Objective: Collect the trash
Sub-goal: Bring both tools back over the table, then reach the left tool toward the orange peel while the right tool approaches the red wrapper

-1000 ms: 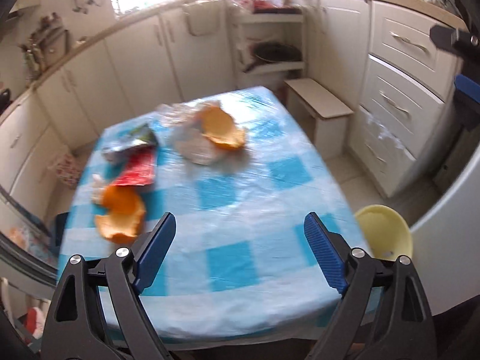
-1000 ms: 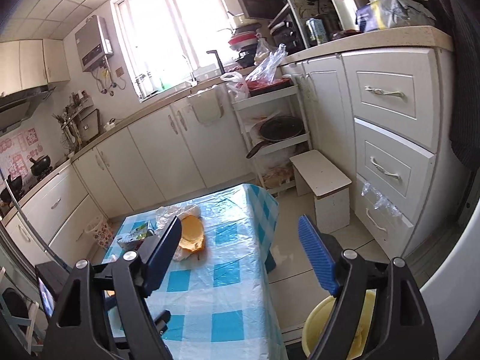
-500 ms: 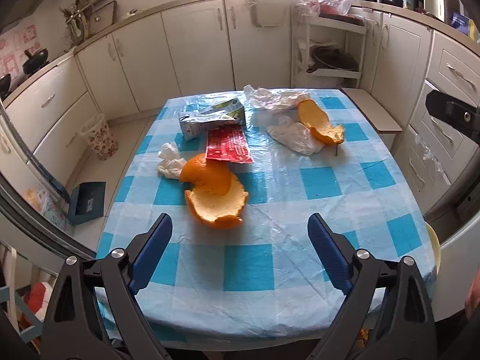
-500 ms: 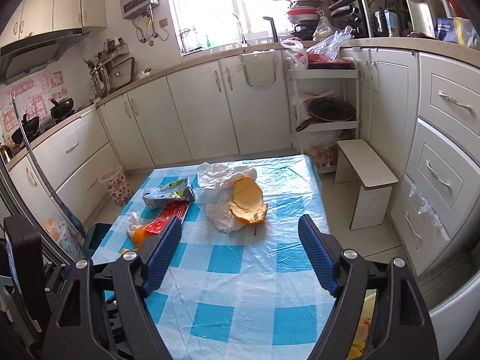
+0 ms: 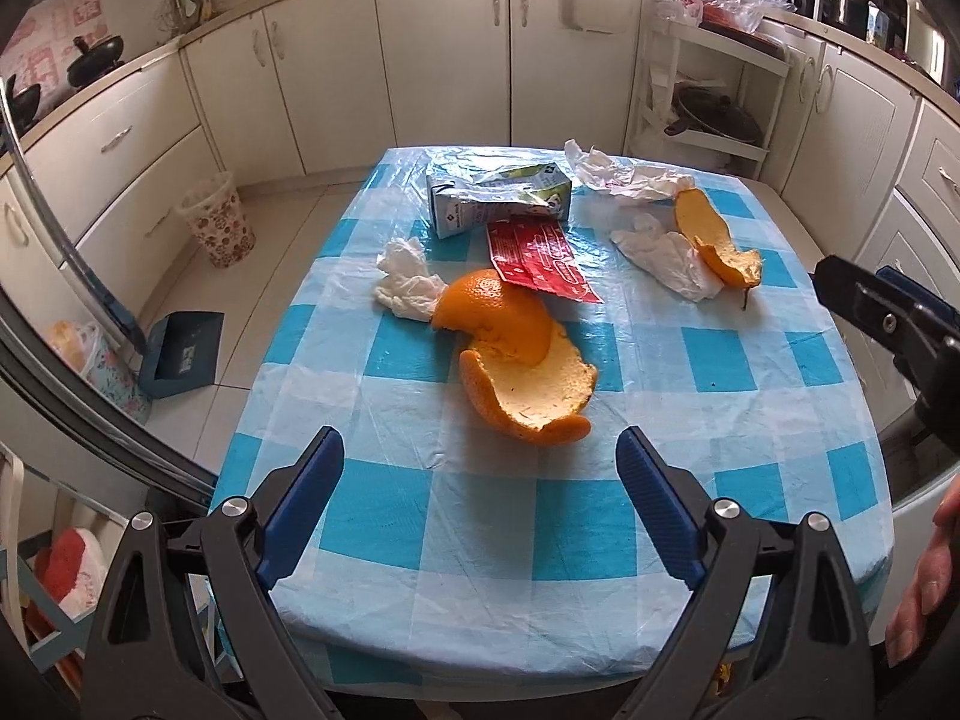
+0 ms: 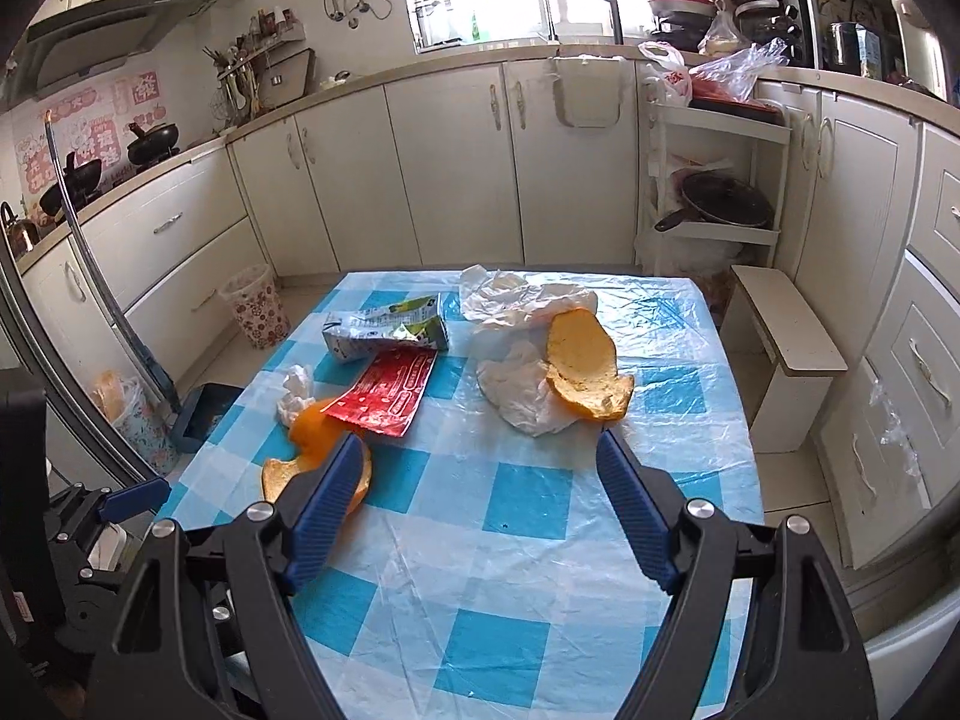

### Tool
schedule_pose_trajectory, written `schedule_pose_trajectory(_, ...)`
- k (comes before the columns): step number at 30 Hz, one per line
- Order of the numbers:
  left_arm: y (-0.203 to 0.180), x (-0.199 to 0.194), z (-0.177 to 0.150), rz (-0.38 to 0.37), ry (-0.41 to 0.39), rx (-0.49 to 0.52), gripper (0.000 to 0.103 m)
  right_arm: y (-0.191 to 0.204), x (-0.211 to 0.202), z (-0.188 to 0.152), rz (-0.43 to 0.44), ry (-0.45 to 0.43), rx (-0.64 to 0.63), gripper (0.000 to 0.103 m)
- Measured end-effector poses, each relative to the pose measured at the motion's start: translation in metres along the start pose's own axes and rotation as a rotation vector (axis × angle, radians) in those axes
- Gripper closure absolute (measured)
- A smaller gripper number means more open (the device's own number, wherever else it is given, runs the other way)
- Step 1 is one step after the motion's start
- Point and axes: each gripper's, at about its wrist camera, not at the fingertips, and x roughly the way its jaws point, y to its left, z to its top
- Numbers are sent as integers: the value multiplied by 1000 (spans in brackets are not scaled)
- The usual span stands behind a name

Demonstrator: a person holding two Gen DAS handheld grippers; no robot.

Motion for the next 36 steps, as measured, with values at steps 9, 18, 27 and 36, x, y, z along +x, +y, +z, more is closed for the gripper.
schedule_pose_trajectory(9,18,6,3,-15,31,-65,15,15,20,-5,-11,61,-39,26)
schedule_pose_trajectory(18,32,13,5,-25,58,-111,15,28,36,-8,-10,102,-78,26)
schedule_pose_trajectory(27,44,26,6,-49,105,-170,15,31,53,-10,-20,148,-84,26)
schedule_pose_trajectory(36,47,41,12,-90,123,-222,14,35,77,-11,-7,200,-85,26)
